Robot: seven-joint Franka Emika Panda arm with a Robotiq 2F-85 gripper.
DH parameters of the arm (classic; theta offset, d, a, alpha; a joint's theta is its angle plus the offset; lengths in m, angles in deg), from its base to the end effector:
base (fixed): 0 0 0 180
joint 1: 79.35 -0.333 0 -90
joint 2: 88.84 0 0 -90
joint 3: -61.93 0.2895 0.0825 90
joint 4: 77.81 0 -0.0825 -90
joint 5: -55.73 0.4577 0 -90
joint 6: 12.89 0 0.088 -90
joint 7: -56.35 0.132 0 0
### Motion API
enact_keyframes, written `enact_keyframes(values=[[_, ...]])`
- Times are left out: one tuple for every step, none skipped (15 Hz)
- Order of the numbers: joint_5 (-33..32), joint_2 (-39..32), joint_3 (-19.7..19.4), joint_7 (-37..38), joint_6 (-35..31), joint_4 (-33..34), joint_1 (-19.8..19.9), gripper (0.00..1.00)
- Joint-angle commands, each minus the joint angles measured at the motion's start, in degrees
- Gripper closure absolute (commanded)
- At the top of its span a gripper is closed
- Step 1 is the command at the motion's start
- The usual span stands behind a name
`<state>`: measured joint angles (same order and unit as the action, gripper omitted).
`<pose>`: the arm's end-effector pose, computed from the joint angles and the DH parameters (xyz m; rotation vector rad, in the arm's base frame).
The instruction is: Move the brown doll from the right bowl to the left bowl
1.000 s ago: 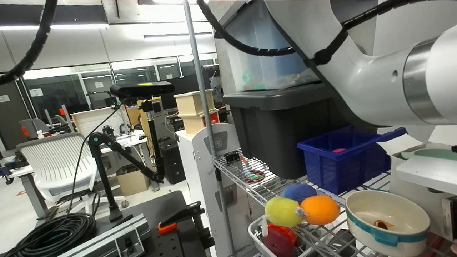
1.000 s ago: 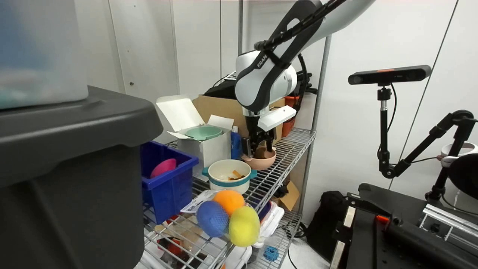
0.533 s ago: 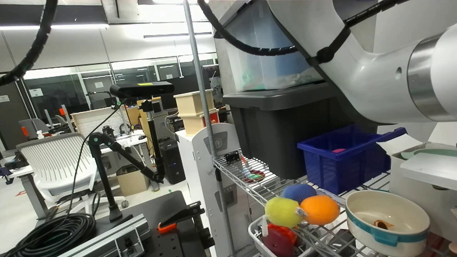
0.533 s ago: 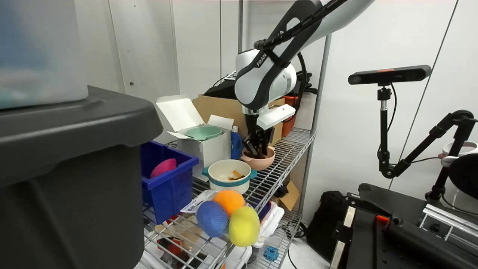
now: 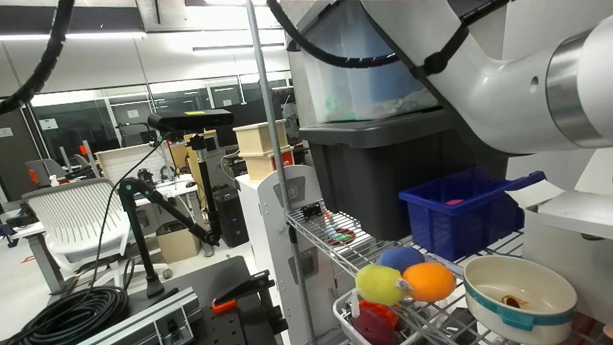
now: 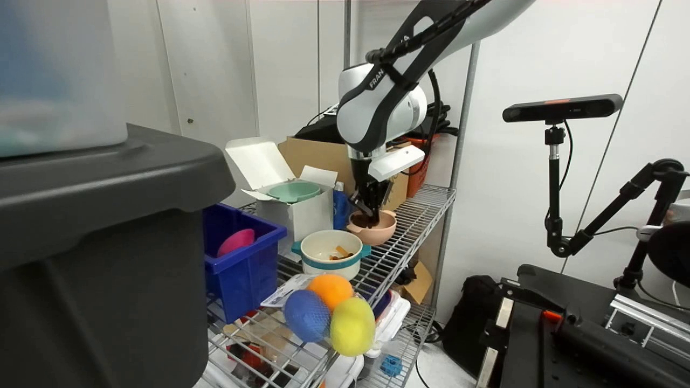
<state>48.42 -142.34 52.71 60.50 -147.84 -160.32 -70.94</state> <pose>0.7146 -0.2204 0.0411 2.9062 -0.3287 -0.0538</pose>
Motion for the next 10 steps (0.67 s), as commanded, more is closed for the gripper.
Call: enact_keyframes(values=[[0.42,6.09,0.48,-1.36,-1.54,-5.69,-0.44,0.99],[0.33,7.98,0.62,-1.58,-2.12,-7.65,-0.65,0.99],[0.22,9.80,0.74,-1.80,-2.67,-9.45,-0.87,0.99],[0.20,11.81,0.85,-1.82,-3.67,-11.62,-1.15,0.99],[0.26,13.54,1.00,-1.91,-4.11,-13.31,-1.33,0.99],[0.23,15.14,1.09,-2.03,-4.68,-14.92,-1.55,0.99],[0.24,16.86,1.21,-2.15,-4.82,-16.55,-1.73,0.99],[0.23,18.42,1.32,-2.39,-4.98,-17.96,-1.88,0.99],[0.38,19.77,1.61,-2.86,-4.97,-19.37,-1.90,0.99],[0.50,21.06,1.93,-3.35,-4.61,-20.61,-1.98,0.99]])
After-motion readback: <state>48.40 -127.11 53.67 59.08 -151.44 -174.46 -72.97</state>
